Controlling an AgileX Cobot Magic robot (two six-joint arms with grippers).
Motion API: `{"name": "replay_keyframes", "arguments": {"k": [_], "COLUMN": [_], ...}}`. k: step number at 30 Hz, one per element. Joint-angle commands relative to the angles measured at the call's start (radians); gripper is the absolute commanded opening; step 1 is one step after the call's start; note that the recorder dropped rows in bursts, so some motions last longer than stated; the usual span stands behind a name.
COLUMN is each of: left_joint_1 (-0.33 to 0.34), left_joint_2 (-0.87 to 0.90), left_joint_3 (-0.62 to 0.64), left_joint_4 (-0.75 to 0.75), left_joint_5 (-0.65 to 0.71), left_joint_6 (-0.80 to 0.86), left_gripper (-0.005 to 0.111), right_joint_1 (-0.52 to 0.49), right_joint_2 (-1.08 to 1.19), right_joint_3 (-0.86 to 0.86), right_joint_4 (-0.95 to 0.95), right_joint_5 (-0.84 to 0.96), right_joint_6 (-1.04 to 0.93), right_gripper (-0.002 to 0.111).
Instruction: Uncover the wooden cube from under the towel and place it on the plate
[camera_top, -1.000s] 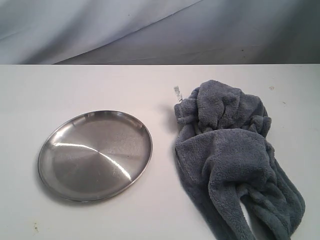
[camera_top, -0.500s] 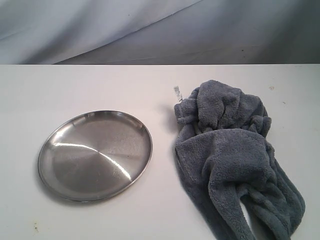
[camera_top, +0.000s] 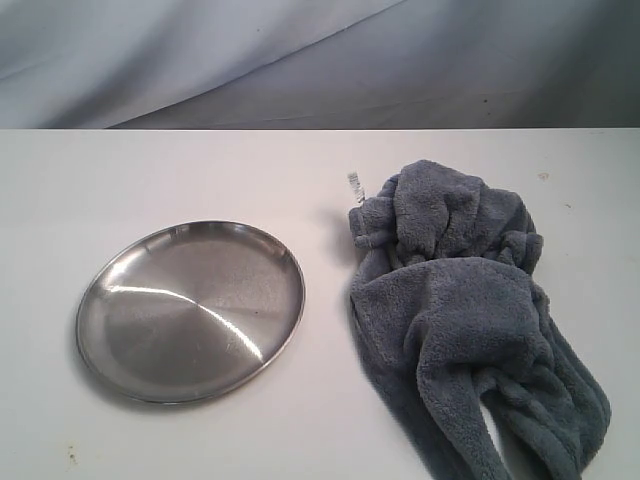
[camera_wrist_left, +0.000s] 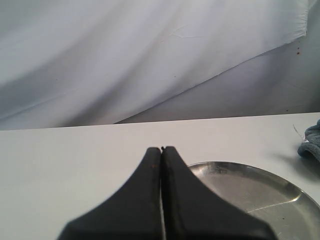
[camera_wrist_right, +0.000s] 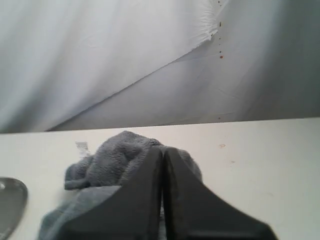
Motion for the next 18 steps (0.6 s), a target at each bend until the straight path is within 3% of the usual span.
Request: {"name": "replay_keyframes", "arguments": {"k": [1, 10, 18], "left_joint_1": [-0.005, -0.005, -0.005], "left_joint_2": [-0.004, -0.004, -0.004], "left_joint_3": [0.004, 0.004, 0.004], "left_joint_4": [-0.002, -0.002, -0.002], "left_joint_5": [-0.002, -0.002, -0.002], "left_joint_6": [-0.003, -0.003, -0.003], "left_gripper": [0.0, 0.0, 0.0], "right_joint_1": [-0.007, -0.007, -0.007], "right_joint_2": [-0.005, 0.065, 0.308], "right_joint_3": [0.004, -0.051, -0.297], "right_joint_4": [0.13, 0.197, 0.231], "right_joint_5": [-0.062, 0.01, 0.27], "right_joint_6": [0.063, 0.063, -0.069], "right_gripper": [0.0, 0.0, 0.0]}}
